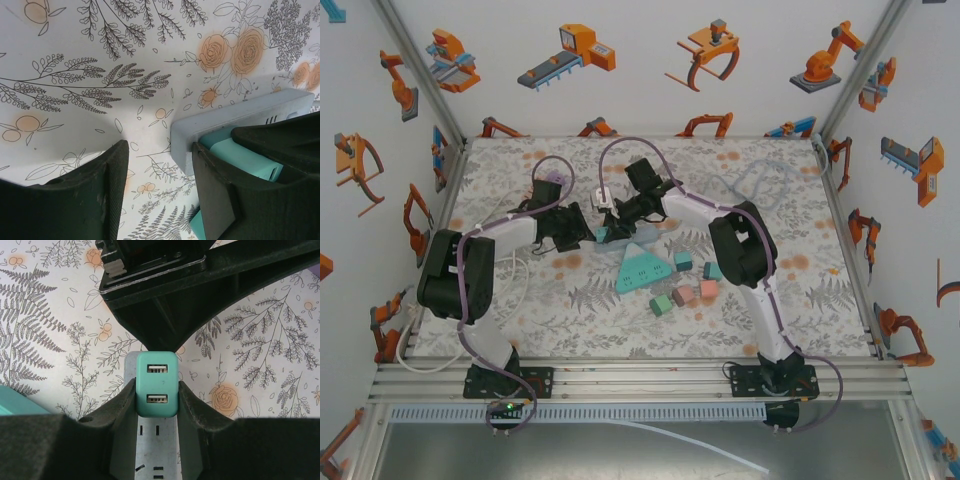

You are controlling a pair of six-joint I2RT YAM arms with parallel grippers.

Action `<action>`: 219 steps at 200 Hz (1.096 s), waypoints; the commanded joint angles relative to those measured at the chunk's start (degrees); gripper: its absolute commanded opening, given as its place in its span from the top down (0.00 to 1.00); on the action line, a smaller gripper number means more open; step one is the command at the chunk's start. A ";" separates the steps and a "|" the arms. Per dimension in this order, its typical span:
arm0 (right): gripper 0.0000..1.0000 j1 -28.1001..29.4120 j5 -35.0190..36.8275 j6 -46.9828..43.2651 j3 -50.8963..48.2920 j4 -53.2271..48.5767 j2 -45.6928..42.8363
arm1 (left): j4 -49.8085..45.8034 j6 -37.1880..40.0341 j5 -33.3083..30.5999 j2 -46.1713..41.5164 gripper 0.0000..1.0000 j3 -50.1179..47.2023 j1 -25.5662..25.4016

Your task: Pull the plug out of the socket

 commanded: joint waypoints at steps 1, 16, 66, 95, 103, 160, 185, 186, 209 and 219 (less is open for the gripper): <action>0.97 0.57 -2.93 -0.13 1.73 -0.90 0.15 | -2.75 1.94 -0.76 2.19 0.49 0.23 -1.65; 1.00 0.74 -3.28 1.50 1.73 0.70 -0.28 | -4.46 2.51 -1.37 2.82 0.50 0.35 -1.80; 1.00 0.75 -6.17 12.52 1.14 10.99 -2.80 | -6.13 3.63 -2.48 3.87 0.51 -1.99 -1.92; 1.00 0.67 -5.97 15.09 1.25 13.37 -3.85 | -6.30 3.80 -3.56 3.84 0.51 -2.96 -1.86; 1.00 0.71 -5.60 15.19 1.13 13.65 -4.08 | -6.50 3.89 -3.71 3.86 0.52 -2.98 -1.85; 1.00 2.44 0.22 0.18 -3.60 9.30 -7.62 | -7.27 4.04 -4.58 3.81 0.53 -2.23 -1.85; 1.00 2.69 0.13 0.03 -4.99 9.89 -9.19 | -7.69 4.33 -5.03 4.06 0.53 -1.96 -1.68; 1.00 2.69 0.14 0.20 -4.92 9.93 -9.23 | -7.68 4.28 -5.08 4.09 0.53 -1.95 -1.67; 1.00 2.68 -0.33 7.08 -3.02 11.32 -8.90 | -8.32 4.98 -5.39 4.47 0.53 -1.75 -1.73; 1.00 2.59 -0.49 10.60 -1.81 11.78 -8.25 | -8.59 5.25 -5.44 4.60 0.54 -1.60 -1.69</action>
